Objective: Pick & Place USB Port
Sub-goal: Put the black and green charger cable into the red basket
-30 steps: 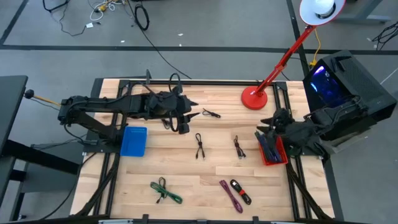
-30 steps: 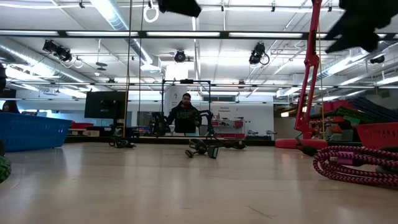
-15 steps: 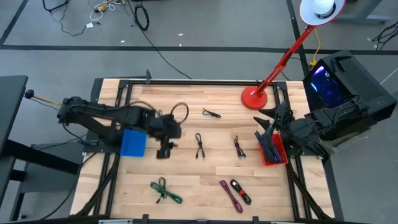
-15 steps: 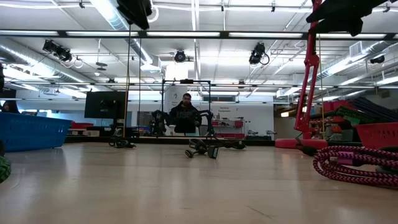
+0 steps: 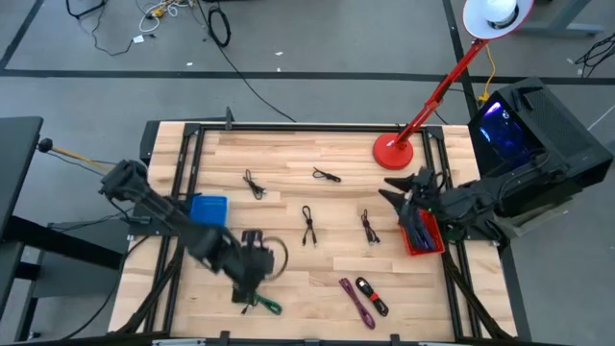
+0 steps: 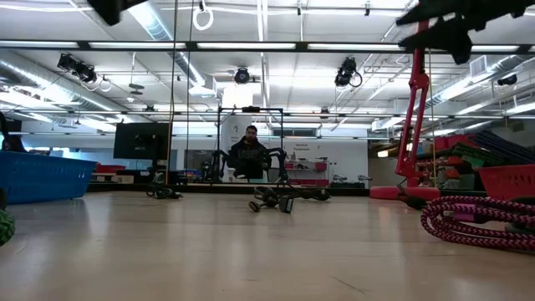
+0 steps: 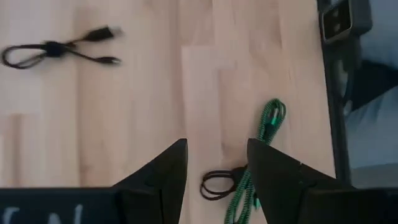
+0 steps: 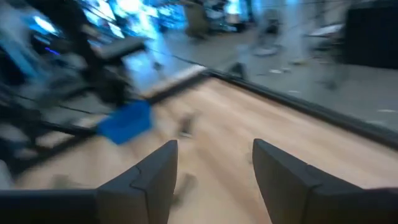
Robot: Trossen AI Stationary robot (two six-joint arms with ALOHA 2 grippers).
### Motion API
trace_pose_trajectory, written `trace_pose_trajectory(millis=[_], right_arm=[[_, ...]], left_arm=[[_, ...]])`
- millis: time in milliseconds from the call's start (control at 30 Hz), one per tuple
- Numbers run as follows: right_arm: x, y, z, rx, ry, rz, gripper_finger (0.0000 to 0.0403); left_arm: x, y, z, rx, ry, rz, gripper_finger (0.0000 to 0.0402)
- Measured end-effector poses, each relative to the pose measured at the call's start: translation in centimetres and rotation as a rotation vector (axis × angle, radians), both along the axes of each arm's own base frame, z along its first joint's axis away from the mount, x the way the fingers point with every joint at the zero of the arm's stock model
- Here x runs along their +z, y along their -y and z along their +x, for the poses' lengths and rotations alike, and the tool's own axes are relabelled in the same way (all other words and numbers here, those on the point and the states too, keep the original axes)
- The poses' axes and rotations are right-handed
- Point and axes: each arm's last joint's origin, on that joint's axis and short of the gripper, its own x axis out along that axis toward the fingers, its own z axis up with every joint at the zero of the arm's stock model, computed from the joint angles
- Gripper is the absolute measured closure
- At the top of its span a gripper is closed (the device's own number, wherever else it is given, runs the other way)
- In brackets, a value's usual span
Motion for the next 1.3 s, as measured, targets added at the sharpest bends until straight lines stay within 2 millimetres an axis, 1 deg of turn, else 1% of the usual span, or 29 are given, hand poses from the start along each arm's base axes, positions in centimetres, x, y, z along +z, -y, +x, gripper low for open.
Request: trace_pose_trajectory(millis=[133,233,333,467,533,767,867,1133,1300], right_arm=[[0.7,-0.8,1.0,0.150,0.127,0.047,0.0195],[1.1,-1.4,1.8,0.245,0.200,0.047,0.0195],[1.5,-2.0,2.7,0.296,0.270,0.046,0.0195],[1.6,-2.7,3.8,0.381,0.322,0.043,0.0195],[1.2,-3.0,4.3,0.401,0.311,0.040,0.0195],[-0.6,-3.7,5.9,0.389,0.235,0.081,0.0195],[-0.9,-3.9,6.5,0.389,0.242,0.083,0.0195],[0.3,-4.1,6.5,0.442,0.376,0.023,0.0195],[0.5,-4.1,6.5,0.460,0.389,0.011,0.0195]], left_arm=[[-2.8,2.9,0.4,-0.021,-0.039,0.007,0.0230],[-5.1,4.6,0.8,-0.056,-0.091,0.008,0.0230],[-7.1,5.5,0.9,-0.075,-0.156,0.017,0.0230],[-8.8,6.2,0.9,-0.081,-0.232,-0.001,0.0230],[-9.1,6.3,1.0,-0.083,-0.242,0.001,0.0230],[-9.4,6.4,1.1,-0.080,-0.228,0.018,0.0230],[-9.7,6.4,1.2,-0.077,-0.227,0.020,0.0230],[-11.1,6.9,1.7,-0.074,-0.235,0.016,0.0230],[-12.3,7.2,2.1,-0.077,-0.240,0.014,0.0230]])
